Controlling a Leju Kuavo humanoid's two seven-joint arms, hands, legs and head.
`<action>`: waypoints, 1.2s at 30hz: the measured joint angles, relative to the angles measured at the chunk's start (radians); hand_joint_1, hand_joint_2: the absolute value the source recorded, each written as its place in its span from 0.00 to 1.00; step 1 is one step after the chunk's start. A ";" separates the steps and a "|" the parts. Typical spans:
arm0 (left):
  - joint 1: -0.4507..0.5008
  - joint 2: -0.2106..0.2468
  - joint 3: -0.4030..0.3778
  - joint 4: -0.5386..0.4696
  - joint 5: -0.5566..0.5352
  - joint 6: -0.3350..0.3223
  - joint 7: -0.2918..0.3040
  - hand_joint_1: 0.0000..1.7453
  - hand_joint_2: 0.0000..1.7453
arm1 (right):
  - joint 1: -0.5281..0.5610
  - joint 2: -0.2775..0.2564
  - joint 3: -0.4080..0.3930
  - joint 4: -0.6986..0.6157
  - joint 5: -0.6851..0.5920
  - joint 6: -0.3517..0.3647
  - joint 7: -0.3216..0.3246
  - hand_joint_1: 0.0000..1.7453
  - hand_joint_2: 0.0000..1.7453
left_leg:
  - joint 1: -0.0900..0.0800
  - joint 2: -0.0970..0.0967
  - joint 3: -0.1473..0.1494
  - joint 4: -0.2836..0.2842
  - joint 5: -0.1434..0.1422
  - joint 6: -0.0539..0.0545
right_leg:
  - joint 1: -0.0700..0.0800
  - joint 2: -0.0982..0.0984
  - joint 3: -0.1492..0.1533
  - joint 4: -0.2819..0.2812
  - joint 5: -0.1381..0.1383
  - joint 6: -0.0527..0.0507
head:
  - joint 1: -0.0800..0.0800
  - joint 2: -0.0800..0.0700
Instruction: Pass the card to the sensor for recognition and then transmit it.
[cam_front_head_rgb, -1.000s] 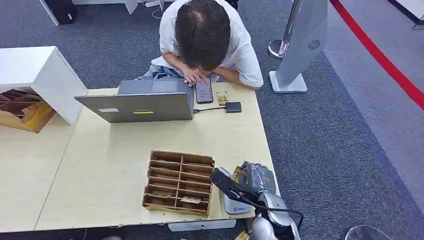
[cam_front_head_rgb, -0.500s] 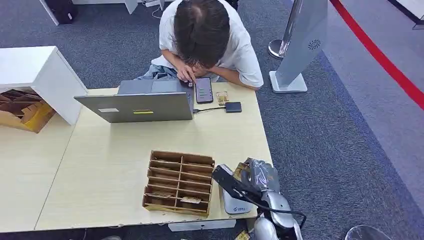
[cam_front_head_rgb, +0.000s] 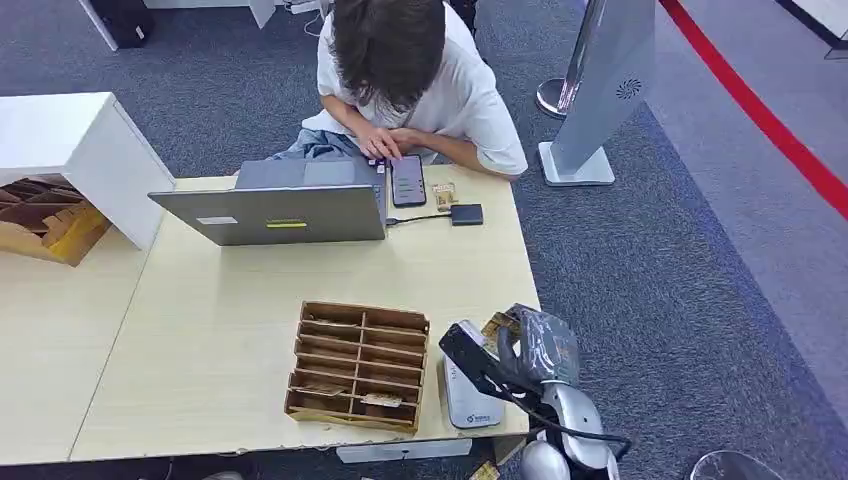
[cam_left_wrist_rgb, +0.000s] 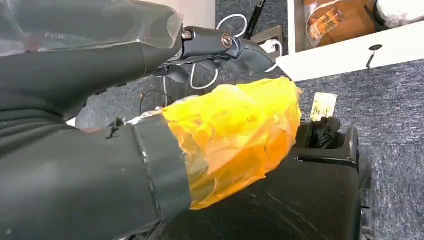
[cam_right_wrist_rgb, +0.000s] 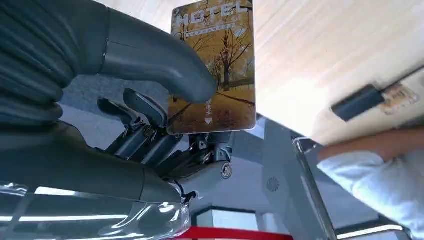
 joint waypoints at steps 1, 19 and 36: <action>0.000 0.000 0.000 0.000 0.000 0.000 0.000 0.00 0.00 | 0.002 0.000 0.000 -0.004 0.000 0.000 0.000 1.00 1.00 | 0.000 0.000 0.000 0.000 0.000 0.000 | 0.000 0.000 0.000 0.000 0.000 0.000 | 0.000 0.000; 0.000 0.000 0.000 0.010 0.045 0.033 0.009 0.00 0.00 | 0.124 0.013 -0.026 -0.363 -0.082 -0.165 -0.194 1.00 1.00 | 0.000 0.000 0.000 0.000 0.000 0.000 | 0.000 0.000 0.000 0.000 0.000 0.000 | 0.000 0.000; -0.005 0.000 0.000 0.013 0.018 0.008 0.006 0.00 0.00 | 0.099 0.009 0.108 -0.432 -0.192 -0.195 -0.288 1.00 1.00 | 0.000 0.000 0.000 0.000 0.000 0.000 | 0.000 0.000 0.000 0.000 0.000 0.000 | 0.000 0.000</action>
